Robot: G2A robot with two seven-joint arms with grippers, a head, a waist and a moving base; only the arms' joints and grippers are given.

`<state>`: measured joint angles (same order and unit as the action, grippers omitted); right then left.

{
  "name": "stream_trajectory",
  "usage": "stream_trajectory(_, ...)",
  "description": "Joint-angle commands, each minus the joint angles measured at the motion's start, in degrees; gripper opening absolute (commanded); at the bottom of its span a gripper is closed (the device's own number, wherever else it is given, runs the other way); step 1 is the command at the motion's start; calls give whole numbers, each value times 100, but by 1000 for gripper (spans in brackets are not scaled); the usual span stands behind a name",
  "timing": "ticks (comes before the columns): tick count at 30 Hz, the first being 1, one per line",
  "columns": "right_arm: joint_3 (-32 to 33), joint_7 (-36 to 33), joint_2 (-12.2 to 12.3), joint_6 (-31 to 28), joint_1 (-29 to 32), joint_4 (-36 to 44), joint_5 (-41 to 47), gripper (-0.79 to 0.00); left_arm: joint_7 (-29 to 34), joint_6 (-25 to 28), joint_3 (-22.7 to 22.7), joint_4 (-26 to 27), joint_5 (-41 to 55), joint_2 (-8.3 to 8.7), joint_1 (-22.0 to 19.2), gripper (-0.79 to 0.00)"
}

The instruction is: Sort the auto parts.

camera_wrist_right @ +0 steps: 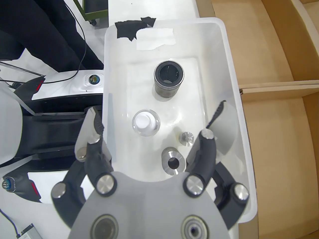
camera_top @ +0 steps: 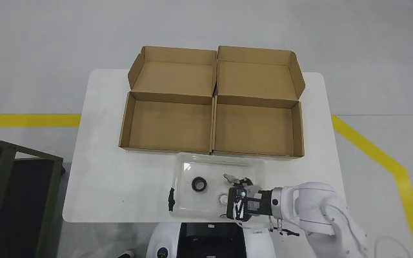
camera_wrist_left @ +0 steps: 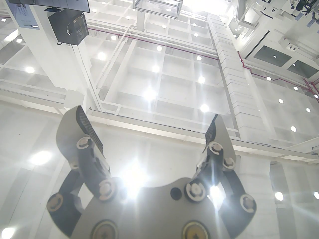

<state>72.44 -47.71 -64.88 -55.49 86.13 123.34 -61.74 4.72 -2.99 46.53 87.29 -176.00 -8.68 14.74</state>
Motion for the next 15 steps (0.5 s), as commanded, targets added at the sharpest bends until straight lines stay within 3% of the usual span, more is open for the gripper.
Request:
stream_trajectory(1,-38,-5,20,-13,-46,-66,-4,-219,0,0,0,0,0,0,0,0)
stream_trajectory(3,-75,-24,40,-23,-76,-126,-22,-296,0,0,0,0,0,0,0,0)
stream_trajectory(15,-287,-40,150,-8,-202,-483,-89,-348,0,0,0,0,0,0,0,0)
